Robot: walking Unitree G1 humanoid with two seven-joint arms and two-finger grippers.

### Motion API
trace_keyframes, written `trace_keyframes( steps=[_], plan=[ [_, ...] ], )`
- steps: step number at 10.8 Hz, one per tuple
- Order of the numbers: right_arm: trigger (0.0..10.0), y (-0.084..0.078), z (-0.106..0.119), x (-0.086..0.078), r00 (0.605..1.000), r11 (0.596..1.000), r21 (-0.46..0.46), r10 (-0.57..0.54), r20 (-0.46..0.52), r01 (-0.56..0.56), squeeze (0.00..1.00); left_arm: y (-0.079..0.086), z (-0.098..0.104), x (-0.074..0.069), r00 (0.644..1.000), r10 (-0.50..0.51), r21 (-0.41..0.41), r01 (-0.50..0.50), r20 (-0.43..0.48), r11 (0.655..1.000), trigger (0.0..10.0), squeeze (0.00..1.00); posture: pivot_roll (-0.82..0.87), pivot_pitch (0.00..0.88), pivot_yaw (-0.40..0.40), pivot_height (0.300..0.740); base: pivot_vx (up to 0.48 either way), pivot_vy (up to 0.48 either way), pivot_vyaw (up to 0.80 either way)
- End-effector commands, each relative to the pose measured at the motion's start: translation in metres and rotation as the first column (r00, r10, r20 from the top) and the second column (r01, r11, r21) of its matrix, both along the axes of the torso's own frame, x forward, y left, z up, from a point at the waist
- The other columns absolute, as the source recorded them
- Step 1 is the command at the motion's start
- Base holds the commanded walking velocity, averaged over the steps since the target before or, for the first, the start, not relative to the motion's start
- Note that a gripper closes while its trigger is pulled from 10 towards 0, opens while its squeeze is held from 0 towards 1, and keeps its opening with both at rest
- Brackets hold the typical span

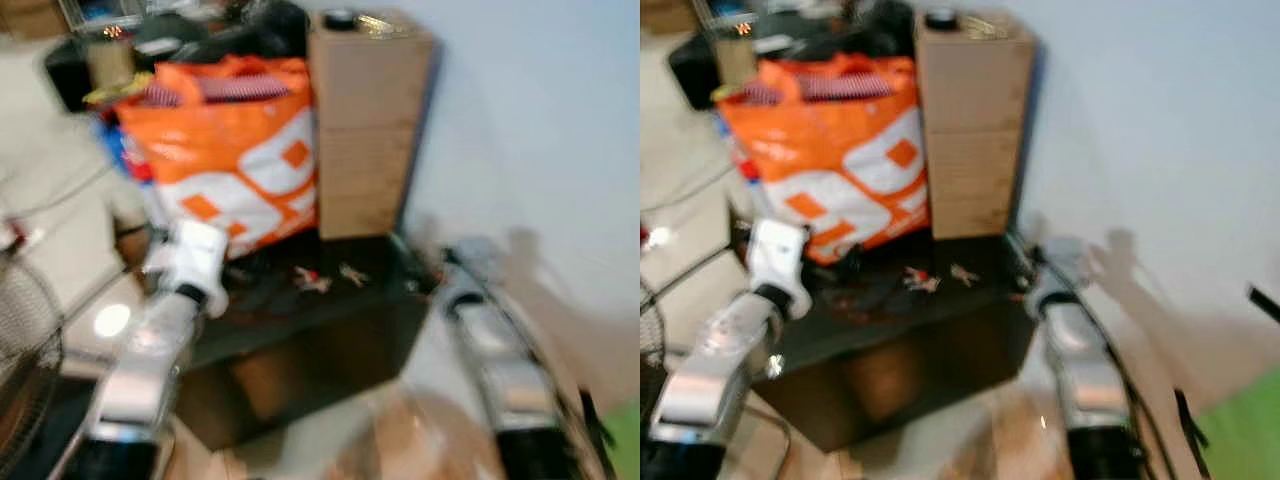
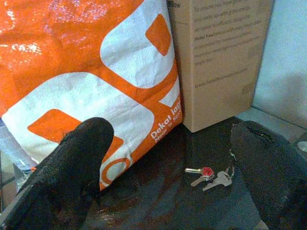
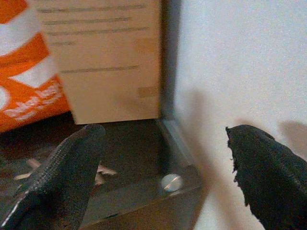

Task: Hang keys on a hook

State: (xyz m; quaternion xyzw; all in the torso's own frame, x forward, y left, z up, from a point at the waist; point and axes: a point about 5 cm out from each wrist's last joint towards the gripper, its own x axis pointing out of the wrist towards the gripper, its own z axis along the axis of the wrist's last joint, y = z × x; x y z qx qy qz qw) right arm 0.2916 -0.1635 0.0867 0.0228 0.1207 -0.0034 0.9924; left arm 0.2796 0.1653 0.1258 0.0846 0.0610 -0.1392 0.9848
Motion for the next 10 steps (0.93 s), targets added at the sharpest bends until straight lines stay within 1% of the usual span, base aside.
trace_keyframes(
  steps=[1, 4, 7, 8, 9, 10],
  plan=[
    [10.0, 0.012, 0.003, 0.002, 0.999, 0.999, 0.014, 0.035, 0.014, -0.035, 1.00, 0.008, 0.004, 0.000, 1.000, 0.021, 0.014, -0.021, 0.012, 1.000, 10.0, 0.00, 0.02, 0.000, 0.019, 0.740, 0.341, 0.000, 0.44],
    [10.0, 0.002, 0.001, 0.001, 0.999, 0.999, -0.018, 0.047, 0.000, -0.047, 1.00, 0.005, 0.002, -0.003, 1.000, 0.004, 0.017, -0.004, 0.007, 1.000, 10.0, 0.00, 0.03, 0.000, -0.007, 0.740, 0.342, 0.000, 0.45],
    [10.0, -0.012, -0.005, 0.003, 0.997, 0.995, -0.063, 0.079, -0.027, -0.081, 1.00, 0.007, 0.000, -0.006, 1.000, 0.015, 0.018, -0.015, 0.017, 1.000, 10.0, 0.00, 0.07, 0.000, -0.054, 0.740, 0.346, 0.000, 0.45],
    [10.0, -0.016, -0.013, 0.006, 0.995, 0.994, -0.073, 0.081, -0.051, -0.084, 1.00, 0.010, -0.006, -0.004, 1.000, 0.024, 0.022, -0.024, 0.014, 0.999, 10.0, 0.00, 0.06, 0.000, -0.057, 0.740, 0.341, 0.000, 0.45],
    [10.0, -0.018, -0.015, 0.006, 0.993, 0.991, -0.094, 0.089, -0.074, -0.096, 1.00, 0.006, -0.005, -0.007, 0.999, 0.032, 0.007, -0.032, 0.001, 0.999, 10.0, 0.00, 0.07, 0.000, -0.049, 0.740, 0.334, 0.000, 0.53],
    [10.0, -0.017, -0.010, 0.010, 0.994, 0.993, -0.076, 0.089, -0.064, -0.094, 1.00, 0.003, -0.003, -0.007, 1.000, -0.012, 0.005, 0.012, -0.004, 1.000, 10.0, 0.00, 0.06, 0.000, -0.051, 0.740, 0.337, 0.000, 0.00]
  ],
)
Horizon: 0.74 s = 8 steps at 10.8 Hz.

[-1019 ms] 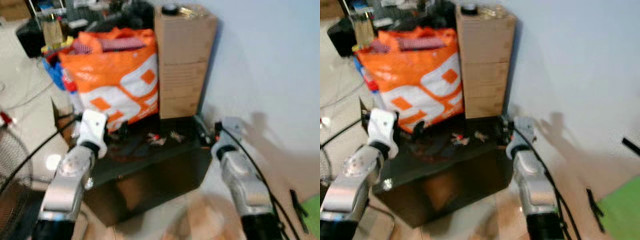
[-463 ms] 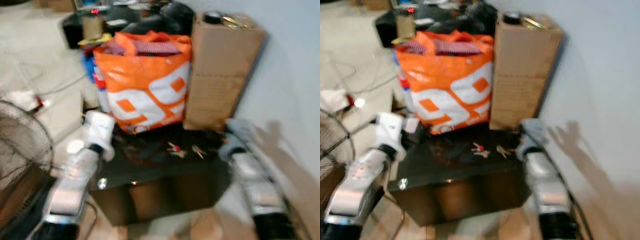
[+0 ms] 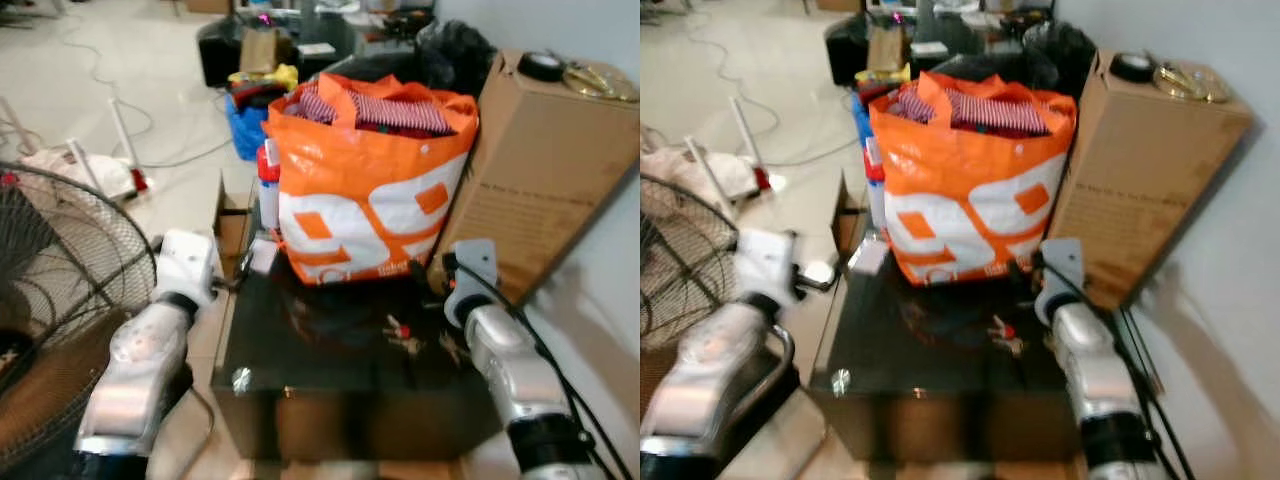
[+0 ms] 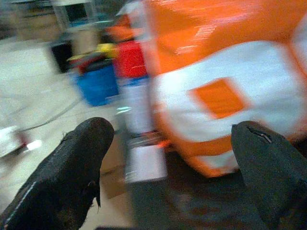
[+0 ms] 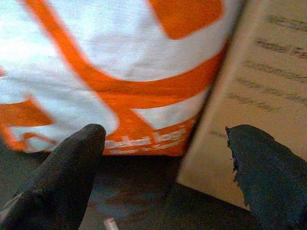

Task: Hang keys on a hook

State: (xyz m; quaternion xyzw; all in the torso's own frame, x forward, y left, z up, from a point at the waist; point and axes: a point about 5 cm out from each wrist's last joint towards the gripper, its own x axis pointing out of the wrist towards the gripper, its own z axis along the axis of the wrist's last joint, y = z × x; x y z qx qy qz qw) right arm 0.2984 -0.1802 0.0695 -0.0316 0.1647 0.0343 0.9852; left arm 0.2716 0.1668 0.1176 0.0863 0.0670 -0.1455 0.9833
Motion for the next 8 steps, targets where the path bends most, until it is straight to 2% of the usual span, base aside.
trace_keyframes(
  steps=[1, 2, 3, 4, 5, 7, 8],
  plan=[
    [10.0, 0.003, 0.002, 0.003, 1.000, 1.000, -0.008, 0.001, -0.003, -0.001, 1.00, 0.010, -0.002, 0.002, 1.000, 0.024, 0.020, -0.023, -0.010, 1.000, 10.0, 0.00, 0.06, 0.000, -0.050, 0.740, 0.330, 0.000, 0.00],
    [10.0, 0.004, -0.002, 0.000, 0.999, 1.000, -0.016, -0.010, -0.031, 0.009, 1.00, 0.011, -0.003, 0.002, 1.000, 0.013, 0.023, -0.013, -0.014, 1.000, 10.0, 0.00, 0.06, 0.000, -0.057, 0.740, 0.311, 0.000, 0.00],
    [10.0, 0.004, -0.011, -0.007, 0.995, 0.999, -0.030, -0.026, -0.093, 0.023, 1.00, 0.009, 0.000, 0.004, 1.000, -0.021, 0.016, 0.022, -0.015, 1.000, 10.0, 0.00, 0.06, 0.000, -0.054, 0.740, 0.000, 0.000, 0.00],
    [10.0, 0.007, -0.019, -0.015, 0.992, 1.000, -0.006, -0.009, -0.129, 0.008, 0.88, 0.005, -0.001, 0.004, 0.997, -0.070, 0.029, 0.071, -0.037, 0.997, 10.0, 0.00, 0.04, 0.000, -0.035, 0.740, 0.000, 0.000, 0.00],
    [10.0, 0.007, -0.025, -0.025, 0.985, 1.000, -0.009, -0.009, -0.170, 0.007, 0.00, -0.004, -0.006, 0.003, 0.988, -0.146, 0.025, 0.147, -0.057, 0.989, 10.0, 0.00, 0.01, 0.000, -0.011, 0.740, 0.000, 0.000, 0.00],
    [10.0, 0.004, -0.028, -0.038, 0.968, 0.998, -0.042, 0.028, -0.250, -0.040, 0.00, -0.022, -0.013, -0.003, 0.938, -0.320, -0.022, 0.320, -0.131, 0.947, 10.0, 0.00, -0.02, 0.000, 0.011, 0.740, 0.000, 0.000, 0.00],
    [10.0, -0.001, -0.030, -0.042, 0.960, 0.998, -0.057, 0.010, -0.281, -0.027, 0.00, -0.028, -0.017, -0.011, 0.903, -0.395, -0.035, 0.395, -0.168, 0.918, 10.0, 0.00, -0.02, 0.000, 0.002, 0.740, 0.000, 0.000, 0.00]
  ],
)
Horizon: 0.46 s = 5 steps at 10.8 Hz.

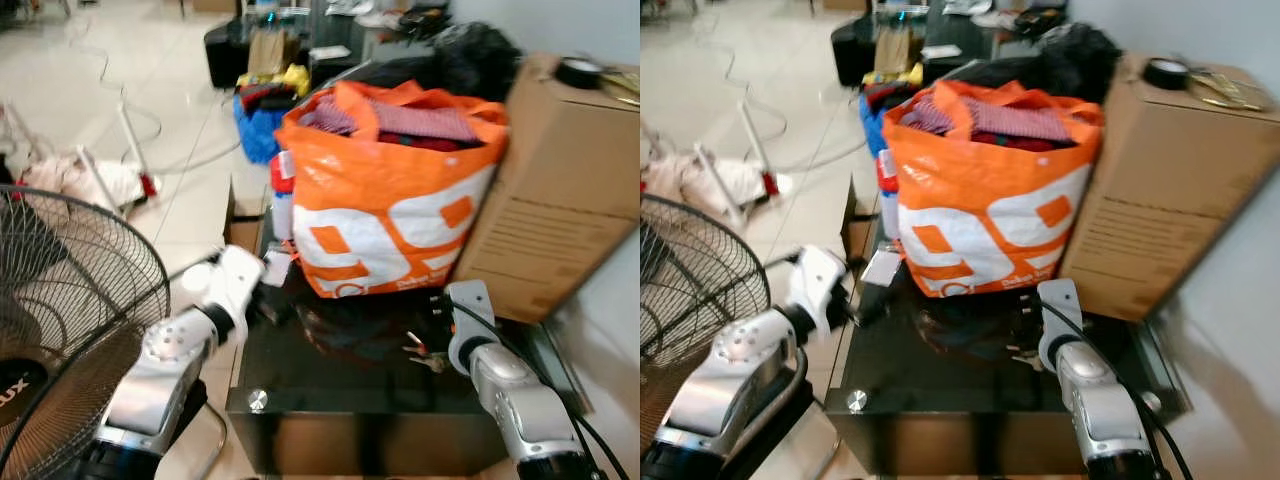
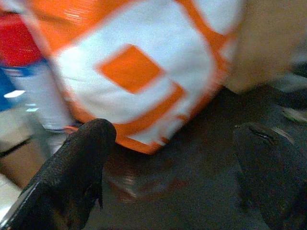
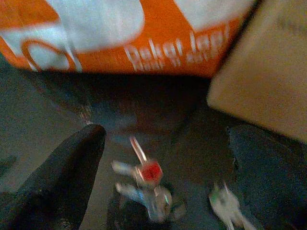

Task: Hang keys on a hook

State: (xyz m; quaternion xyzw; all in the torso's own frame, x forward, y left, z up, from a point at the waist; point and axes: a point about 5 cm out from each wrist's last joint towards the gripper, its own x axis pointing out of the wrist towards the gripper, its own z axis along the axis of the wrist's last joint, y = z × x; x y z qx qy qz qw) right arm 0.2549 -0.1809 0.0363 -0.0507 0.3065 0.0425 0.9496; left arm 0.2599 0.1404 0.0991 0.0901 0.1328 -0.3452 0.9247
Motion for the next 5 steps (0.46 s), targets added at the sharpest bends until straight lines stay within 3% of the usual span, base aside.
trace_keyframes(
  steps=[1, 3, 5],
  plan=[
    [10.0, -0.007, 0.001, -0.001, 1.000, 1.000, -0.014, -0.005, -0.013, 0.005, 0.00, -0.007, -0.002, -0.006, 0.999, -0.044, 0.005, 0.045, -0.022, 0.999, 10.0, 0.00, -0.02, 0.000, -0.004, 0.740, 0.000, 0.000, 0.00],
    [10.0, -0.012, -0.019, -0.002, 0.983, 0.996, 0.038, -0.079, -0.163, 0.086, 0.00, -0.002, -0.021, -0.030, 0.976, -0.150, 0.038, 0.158, -0.154, 0.987, 10.0, 0.00, -0.01, 0.000, -0.044, 0.740, 0.000, 0.000, 0.00],
    [10.0, -0.010, -0.030, 0.003, 0.967, 0.983, 0.119, -0.113, -0.230, 0.143, 0.00, 0.001, -0.028, -0.039, 0.965, -0.172, 0.054, 0.186, -0.197, 0.981, 10.0, 0.00, -0.01, 0.000, -0.073, 0.740, 0.000, 0.000, 0.00]
  ],
)
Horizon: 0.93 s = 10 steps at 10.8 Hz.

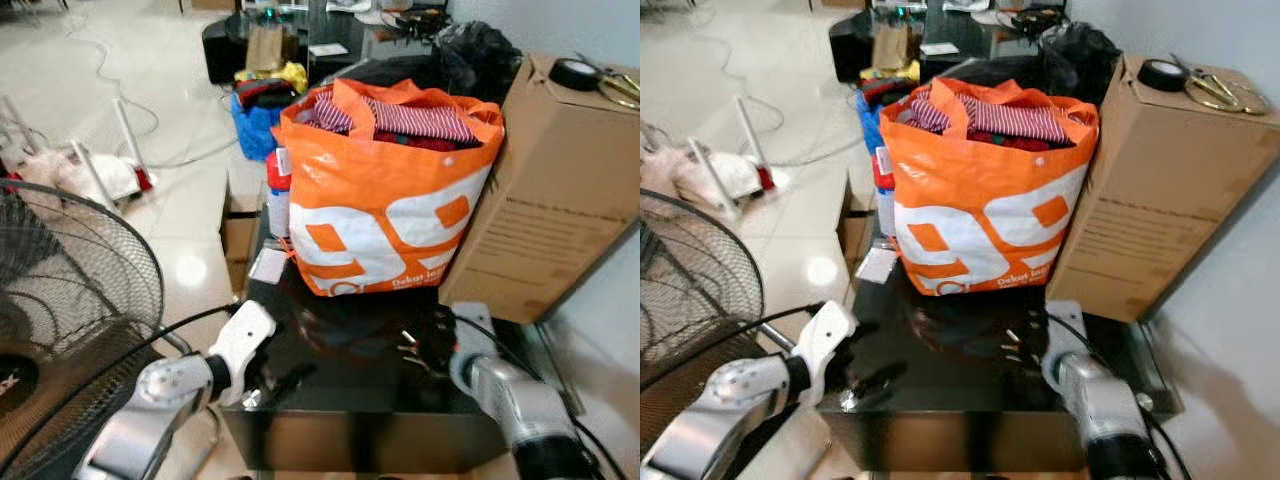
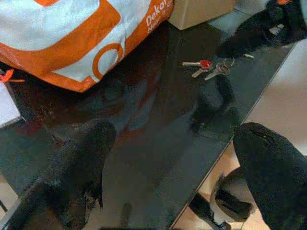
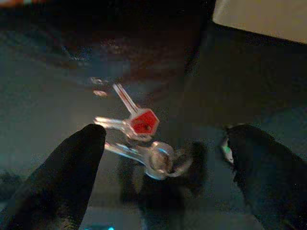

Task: Hang keys on a hook

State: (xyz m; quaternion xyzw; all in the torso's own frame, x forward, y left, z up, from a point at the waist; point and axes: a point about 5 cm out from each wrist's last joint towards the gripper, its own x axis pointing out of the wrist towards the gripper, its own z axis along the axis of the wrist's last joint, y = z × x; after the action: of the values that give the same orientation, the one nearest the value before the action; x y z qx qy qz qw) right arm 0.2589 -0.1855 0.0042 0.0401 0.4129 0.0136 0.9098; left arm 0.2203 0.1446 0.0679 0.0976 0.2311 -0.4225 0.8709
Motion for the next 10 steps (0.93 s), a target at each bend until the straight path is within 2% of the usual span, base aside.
trace_keyframes(
  steps=[1, 3, 4, 5, 6, 8, 10],
  plan=[
    [10.0, -0.005, -0.003, 0.001, 0.999, 0.998, 0.035, -0.042, -0.012, 0.043, 0.00, -0.004, 0.003, -0.002, 1.000, -0.020, 0.002, 0.020, 0.009, 1.000, 10.0, 0.00, 0.00, 0.000, -0.084, 0.740, 0.000, 0.000, 0.00],
    [10.0, -0.012, -0.010, 0.000, 0.997, 0.998, 0.010, -0.066, -0.047, 0.067, 0.00, -0.005, 0.004, -0.006, 1.000, -0.024, -0.004, 0.024, 0.002, 1.000, 10.0, 0.00, 0.00, 0.000, -0.096, 0.740, 0.000, 0.000, 0.00],
    [8.9, -0.016, -0.012, -0.001, 0.994, 0.996, 0.018, -0.088, -0.061, 0.089, 0.00, -0.008, 0.005, -0.008, 1.000, -0.022, -0.016, 0.022, -0.001, 1.000, 10.0, 0.00, 0.00, 0.000, -0.096, 0.740, 0.000, 0.000, 0.00],
    [4.9, -0.019, -0.015, -0.001, 0.991, 0.993, 0.027, -0.115, -0.072, 0.117, 0.00, -0.009, 0.005, -0.009, 1.000, -0.026, -0.019, 0.026, -0.003, 0.999, 10.0, 0.00, 0.00, 0.000, -0.095, 0.740, 0.000, 0.000, 0.00],
    [1.8, -0.022, -0.019, -0.003, 0.983, 0.986, 0.040, -0.160, -0.092, 0.165, 0.00, -0.011, 0.005, -0.010, 1.000, -0.028, -0.021, 0.028, -0.005, 0.999, 10.0, 0.00, 0.00, 0.000, -0.094, 0.740, 0.000, 0.000, 0.00],
    [0.0, -0.023, -0.026, -0.006, 0.971, 0.971, 0.098, -0.207, -0.115, 0.219, 0.00, -0.011, 0.007, -0.009, 1.000, -0.030, -0.022, 0.030, -0.005, 0.999, 10.0, 0.00, 0.00, 0.000, -0.090, 0.740, 0.000, 0.000, 0.00],
    [0.0, -0.022, -0.030, -0.007, 0.967, 0.960, 0.138, -0.230, -0.110, 0.244, 0.00, -0.009, 0.007, -0.010, 1.000, -0.028, -0.018, 0.028, -0.008, 0.999, 10.0, 0.00, 0.00, 0.000, -0.086, 0.740, 0.000, 0.000, 0.00]
  ],
)
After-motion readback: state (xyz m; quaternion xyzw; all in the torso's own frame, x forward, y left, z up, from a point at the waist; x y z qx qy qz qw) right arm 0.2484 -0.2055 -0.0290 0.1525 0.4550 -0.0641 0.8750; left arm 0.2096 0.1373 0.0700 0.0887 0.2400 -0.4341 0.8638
